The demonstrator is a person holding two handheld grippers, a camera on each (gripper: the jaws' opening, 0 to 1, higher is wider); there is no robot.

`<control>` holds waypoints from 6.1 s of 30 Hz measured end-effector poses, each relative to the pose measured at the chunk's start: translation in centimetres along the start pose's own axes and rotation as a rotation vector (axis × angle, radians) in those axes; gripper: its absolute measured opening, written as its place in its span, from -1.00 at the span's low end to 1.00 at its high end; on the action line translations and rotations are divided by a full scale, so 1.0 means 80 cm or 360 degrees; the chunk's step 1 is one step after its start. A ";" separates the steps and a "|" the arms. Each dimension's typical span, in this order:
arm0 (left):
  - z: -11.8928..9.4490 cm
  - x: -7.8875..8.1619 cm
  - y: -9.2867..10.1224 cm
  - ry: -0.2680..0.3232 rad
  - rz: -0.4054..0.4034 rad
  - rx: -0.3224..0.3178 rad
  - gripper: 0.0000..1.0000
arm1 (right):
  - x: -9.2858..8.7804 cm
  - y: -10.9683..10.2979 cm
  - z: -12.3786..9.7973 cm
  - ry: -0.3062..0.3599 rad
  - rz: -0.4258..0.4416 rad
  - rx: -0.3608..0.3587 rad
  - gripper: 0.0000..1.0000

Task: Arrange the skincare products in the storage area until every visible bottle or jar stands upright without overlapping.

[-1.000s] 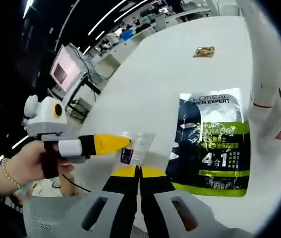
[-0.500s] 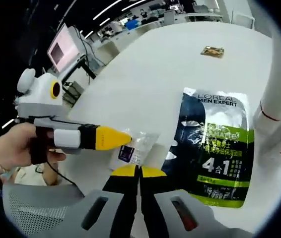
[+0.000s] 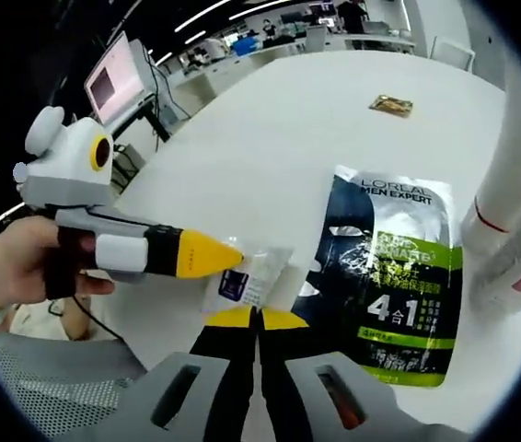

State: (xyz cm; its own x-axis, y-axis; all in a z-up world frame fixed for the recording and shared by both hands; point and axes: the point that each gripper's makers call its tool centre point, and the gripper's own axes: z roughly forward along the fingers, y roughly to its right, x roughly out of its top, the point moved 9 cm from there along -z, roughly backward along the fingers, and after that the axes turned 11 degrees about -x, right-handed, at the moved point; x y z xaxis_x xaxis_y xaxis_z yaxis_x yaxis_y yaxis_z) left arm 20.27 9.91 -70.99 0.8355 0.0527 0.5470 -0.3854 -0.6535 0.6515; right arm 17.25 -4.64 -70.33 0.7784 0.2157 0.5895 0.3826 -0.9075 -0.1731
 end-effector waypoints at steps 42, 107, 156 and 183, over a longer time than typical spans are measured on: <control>0.009 -0.003 0.030 -0.0400 0.0918 0.0204 -0.97 | -0.006 -0.008 -0.001 0.0075 -0.0098 -0.0072 -0.97; 0.007 -0.002 0.030 -0.0414 0.0907 0.0214 -0.80 | 0.002 -0.013 -0.012 0.0202 -0.0527 -0.0015 -0.70; -0.056 -0.017 0.104 -0.0118 0.0775 0.0299 0.26 | -0.018 0.036 -0.131 0.0476 -0.0551 0.0142 0.46; -0.099 -0.021 0.120 0.0054 0.0595 0.0337 0.60 | -0.021 0.132 -0.185 0.0519 -0.0343 -0.0023 0.88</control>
State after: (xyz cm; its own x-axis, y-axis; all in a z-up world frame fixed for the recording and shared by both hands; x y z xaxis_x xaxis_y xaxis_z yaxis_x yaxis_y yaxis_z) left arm 12.07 9.52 -61.52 0.6389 -0.1944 0.7443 -0.5672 -0.7727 0.2850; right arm 12.64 -19.94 -61.45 0.4807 0.2784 0.8315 0.5113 -0.8594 -0.0078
